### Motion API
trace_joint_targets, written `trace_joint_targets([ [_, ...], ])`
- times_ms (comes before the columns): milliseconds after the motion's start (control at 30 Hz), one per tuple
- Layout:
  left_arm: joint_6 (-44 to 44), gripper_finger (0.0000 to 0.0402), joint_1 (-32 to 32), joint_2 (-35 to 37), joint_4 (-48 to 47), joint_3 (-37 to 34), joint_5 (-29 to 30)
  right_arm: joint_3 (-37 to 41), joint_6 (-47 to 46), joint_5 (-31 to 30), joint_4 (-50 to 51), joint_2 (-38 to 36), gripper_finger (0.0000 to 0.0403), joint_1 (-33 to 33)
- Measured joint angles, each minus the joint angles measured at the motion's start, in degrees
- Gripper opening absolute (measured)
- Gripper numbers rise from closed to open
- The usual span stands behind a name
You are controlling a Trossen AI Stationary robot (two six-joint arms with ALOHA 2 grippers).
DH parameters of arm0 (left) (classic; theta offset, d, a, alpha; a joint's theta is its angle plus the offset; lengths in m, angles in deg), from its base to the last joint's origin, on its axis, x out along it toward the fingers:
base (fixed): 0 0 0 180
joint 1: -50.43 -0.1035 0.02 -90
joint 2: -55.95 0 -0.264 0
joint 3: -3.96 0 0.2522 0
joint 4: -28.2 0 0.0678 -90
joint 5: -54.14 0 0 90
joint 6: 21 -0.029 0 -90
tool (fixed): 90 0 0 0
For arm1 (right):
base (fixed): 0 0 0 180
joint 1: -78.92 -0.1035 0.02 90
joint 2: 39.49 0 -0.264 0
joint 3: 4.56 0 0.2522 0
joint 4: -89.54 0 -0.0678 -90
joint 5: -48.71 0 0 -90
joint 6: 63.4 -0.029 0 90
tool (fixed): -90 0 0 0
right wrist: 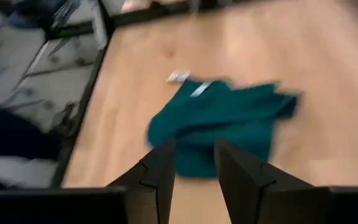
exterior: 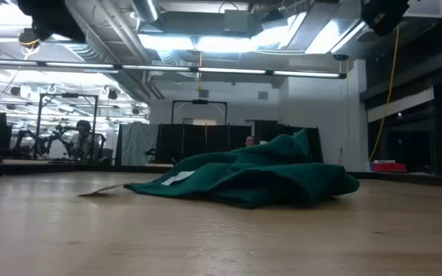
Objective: Fold microfiber towels
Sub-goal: Fold the green towel
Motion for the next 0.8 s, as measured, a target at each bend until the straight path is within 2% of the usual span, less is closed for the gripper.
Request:
trace_joint_targets([
  [100, 2.86, 0.0036, 3.29, -3.76, 0.01, 0.00, -3.94, 0.91, -3.16, 3.39, -5.27, 3.55, 0.0112, -3.07],
  [233, 8.16, 0.0034, 10.03, -4.42, 5.25, 0.02, -4.41, 4.21, -6.93, 4.46, -16.02, 7.50, 0.0114, -8.27],
  [367, 15.98, 0.0033, 17.14, -3.17, 9.77, -3.01, 0.96, 8.03, -10.23, 4.14, -22.38, 11.26, 0.0116, -11.26],
  [467, 21.97, 0.0033, 21.39, -3.17, 12.08, -8.11, 4.42, 10.70, -10.87, 0.64, -29.91, 14.08, 0.0113, -11.90],
  [600, 27.62, 0.0033, 25.86, -3.29, 25.48, -17.17, 11.03, 12.65, -11.48, -3.42, -40.62, 19.52, 0.0108, -11.47],
  [667, 29.43, 0.0033, 27.63, -2.77, 31.84, -20.69, 14.22, 12.65, -12.02, -3.46, -43.59, 22.62, 0.0108, -11.34],
  [800, 32.96, 0.0033, 30.17, -3.04, 35.23, -24.56, 17.88, 11.80, -15.74, -2.44, -46.47, 29.53, 0.0111, -11.82],
])
